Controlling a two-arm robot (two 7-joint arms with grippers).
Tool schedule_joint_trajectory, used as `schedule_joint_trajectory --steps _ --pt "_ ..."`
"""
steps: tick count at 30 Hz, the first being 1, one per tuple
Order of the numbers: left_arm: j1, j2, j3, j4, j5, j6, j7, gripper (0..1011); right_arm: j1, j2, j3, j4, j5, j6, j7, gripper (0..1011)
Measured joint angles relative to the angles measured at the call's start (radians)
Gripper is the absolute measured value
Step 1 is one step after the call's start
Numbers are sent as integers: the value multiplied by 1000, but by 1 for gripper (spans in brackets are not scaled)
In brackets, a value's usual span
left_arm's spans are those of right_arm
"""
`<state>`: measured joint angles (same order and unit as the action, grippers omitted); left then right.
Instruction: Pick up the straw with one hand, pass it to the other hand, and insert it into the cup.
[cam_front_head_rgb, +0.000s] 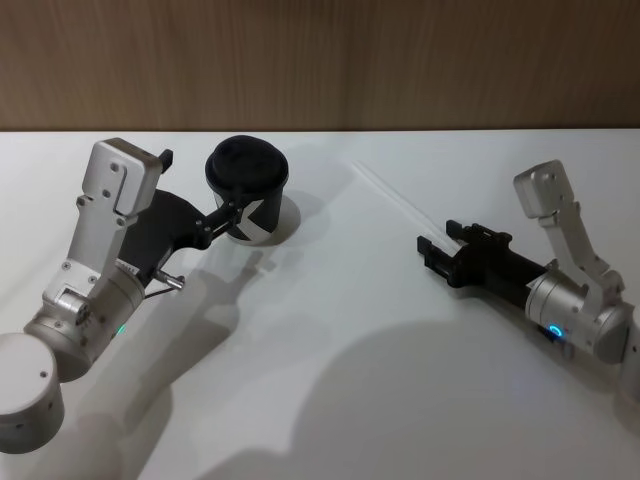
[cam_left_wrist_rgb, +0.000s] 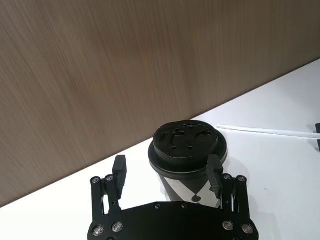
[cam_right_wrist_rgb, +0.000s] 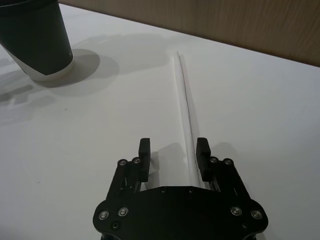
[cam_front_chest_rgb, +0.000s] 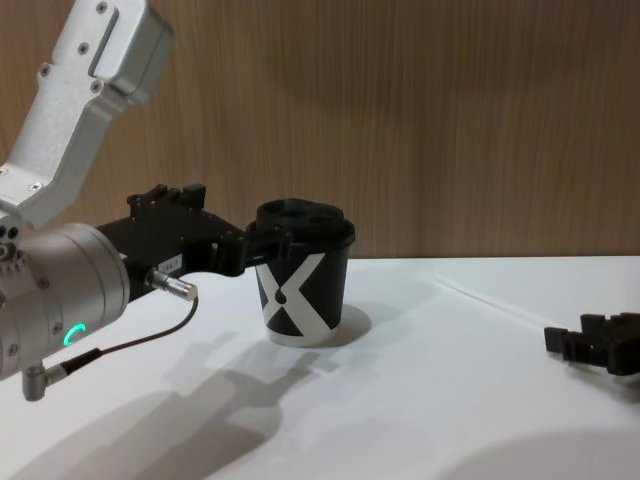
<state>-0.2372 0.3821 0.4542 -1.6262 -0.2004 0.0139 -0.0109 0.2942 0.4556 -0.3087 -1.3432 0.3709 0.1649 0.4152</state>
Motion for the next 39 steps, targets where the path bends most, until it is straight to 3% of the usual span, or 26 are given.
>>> schedule_joint_trajectory --steps 7,9,17,28,39 --pt "0 0 0 0 0 0 0 1003 -9 0 4 -3 6 3 -4 384" --pt "0 0 0 0 0 0 0 1003 -13 0 6 -5 8 4 -5 278" --pt "0 0 0 0 0 0 0 1003 -23 5 8 -13 11 5 -10 63" --pt "0 0 0 0 0 0 0 1003 -38 10 13 -26 5 -3 -12 9" --pt "0 0 0 0 0 0 0 1003 -56 9 36 -74 5 -72 -8 9"
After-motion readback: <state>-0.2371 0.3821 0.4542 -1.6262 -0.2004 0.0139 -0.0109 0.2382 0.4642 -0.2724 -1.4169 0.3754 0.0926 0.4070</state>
